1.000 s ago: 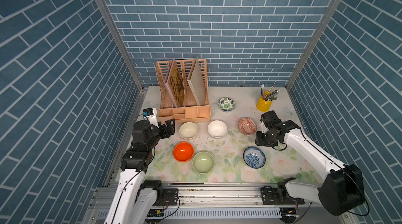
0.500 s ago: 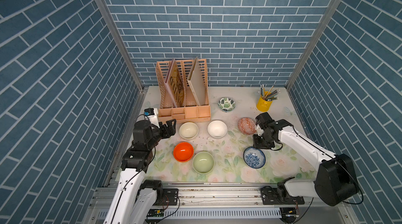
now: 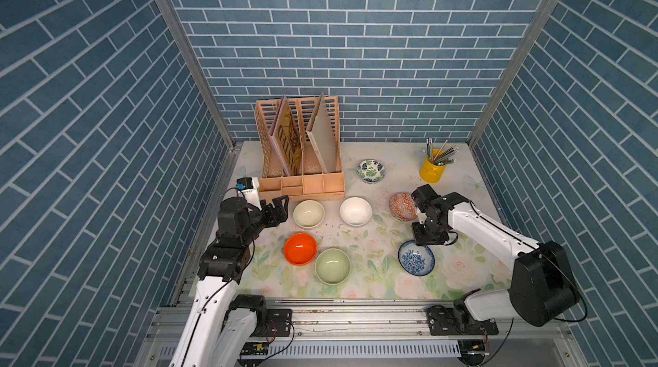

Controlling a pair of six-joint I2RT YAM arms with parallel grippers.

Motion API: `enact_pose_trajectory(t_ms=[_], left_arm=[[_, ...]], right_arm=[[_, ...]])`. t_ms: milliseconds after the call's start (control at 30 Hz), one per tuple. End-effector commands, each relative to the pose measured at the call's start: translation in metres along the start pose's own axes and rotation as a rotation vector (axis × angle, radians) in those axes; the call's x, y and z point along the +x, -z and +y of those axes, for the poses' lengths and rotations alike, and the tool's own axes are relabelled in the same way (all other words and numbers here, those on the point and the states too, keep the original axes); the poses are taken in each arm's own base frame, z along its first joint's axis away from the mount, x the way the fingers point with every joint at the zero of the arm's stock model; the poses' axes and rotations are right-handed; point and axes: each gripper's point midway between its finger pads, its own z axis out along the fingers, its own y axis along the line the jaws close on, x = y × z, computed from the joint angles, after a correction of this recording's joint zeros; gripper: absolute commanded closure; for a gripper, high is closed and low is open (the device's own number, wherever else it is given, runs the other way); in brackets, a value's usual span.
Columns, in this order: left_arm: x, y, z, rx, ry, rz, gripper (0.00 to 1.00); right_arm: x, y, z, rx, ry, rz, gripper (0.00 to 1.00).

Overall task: Stack the bowls
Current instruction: Pick up the bowl from the center of the board.

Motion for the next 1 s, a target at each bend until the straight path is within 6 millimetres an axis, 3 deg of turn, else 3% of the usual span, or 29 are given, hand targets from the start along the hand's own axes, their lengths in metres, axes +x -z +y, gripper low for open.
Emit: enact_pose_trajectory(t_ms=[0, 433, 567, 700, 967], left_arm=[[0.004, 0.0, -0.002, 0.013, -0.016, 0.009, 0.14], [0.007, -0.001, -0.003, 0.013, -0.018, 0.018, 0.14], [0.007, -0.001, -0.003, 0.012, -0.018, 0.018, 0.14], [0.008, -0.002, -0.003, 0.014, -0.017, 0.023, 0.14], [0.01, -0.004, -0.004, 0.014, -0.019, 0.034, 0.14]], right_arm=[[-0.001, 0.002, -0.007, 0.052, 0.03, 0.007, 0.58], [-0.002, -0.013, -0.001, 0.049, 0.029, 0.076, 0.61], [-0.003, -0.012, 0.0, 0.043, 0.028, 0.072, 0.68], [-0.003, -0.011, 0.002, 0.028, 0.027, 0.074, 0.82], [-0.002, -0.014, 0.008, -0.001, 0.029, 0.079, 0.9]])
